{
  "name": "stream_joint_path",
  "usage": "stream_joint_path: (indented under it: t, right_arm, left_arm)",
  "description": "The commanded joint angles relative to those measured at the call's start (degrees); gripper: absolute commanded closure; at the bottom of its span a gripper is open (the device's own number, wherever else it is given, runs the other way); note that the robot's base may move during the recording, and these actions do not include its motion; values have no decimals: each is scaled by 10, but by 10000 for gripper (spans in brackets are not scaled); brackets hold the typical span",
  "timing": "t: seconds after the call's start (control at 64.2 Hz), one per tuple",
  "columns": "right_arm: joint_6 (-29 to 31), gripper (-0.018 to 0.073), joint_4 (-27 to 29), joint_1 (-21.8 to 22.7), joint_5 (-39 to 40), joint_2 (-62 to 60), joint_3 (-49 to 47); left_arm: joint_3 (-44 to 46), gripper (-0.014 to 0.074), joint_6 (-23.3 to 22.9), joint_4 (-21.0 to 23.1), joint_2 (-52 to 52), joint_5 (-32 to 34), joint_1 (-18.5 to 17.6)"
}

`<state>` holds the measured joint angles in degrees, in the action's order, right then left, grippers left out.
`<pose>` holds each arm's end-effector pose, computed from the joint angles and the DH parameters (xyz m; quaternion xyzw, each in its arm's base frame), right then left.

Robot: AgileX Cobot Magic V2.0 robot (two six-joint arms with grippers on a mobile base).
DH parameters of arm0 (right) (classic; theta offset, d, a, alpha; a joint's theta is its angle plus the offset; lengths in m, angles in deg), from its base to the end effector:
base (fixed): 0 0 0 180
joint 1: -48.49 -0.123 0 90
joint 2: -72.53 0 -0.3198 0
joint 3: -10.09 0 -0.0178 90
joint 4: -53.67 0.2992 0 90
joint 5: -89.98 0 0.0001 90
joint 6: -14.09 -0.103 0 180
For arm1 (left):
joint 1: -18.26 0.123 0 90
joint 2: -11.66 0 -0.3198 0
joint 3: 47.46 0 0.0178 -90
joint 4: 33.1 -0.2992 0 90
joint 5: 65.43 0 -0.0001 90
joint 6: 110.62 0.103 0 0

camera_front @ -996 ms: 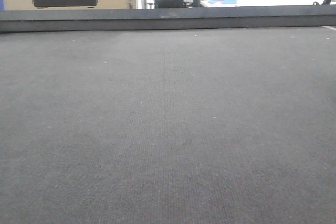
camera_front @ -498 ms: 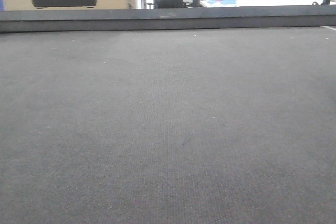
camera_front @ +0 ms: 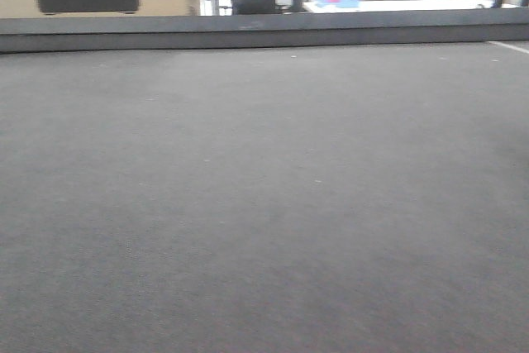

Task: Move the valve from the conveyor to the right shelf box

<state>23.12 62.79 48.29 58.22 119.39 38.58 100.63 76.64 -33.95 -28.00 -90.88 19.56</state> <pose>0.1645 0.0092 0.4195 -0.0351 0.8017 0.0280 0.5961 0.1342 0.0037 0.4259 0.0418 0.7479 0.0562 0.6601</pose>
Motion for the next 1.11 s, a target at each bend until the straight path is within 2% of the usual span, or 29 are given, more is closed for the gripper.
stream_joint_path:
  t: [0.0,0.872,0.934,1.089]
  right_arm:
    - [0,712,-2,1,46,-6,-11]
    - [0,712,-2,2,48,-6,-11]
    - [0,712,6,2,46,-7,-11]
    - [0,712,6,2,44,-12,-11]
  left_arm:
    - [4,708,-5,0,4,29,-3]
    - [3,708,-5,2,-1,42,-7]
    - [2,708,-5,-28,-9,46,-10]
    - [2,708,-5,-23,-9,51,-10]
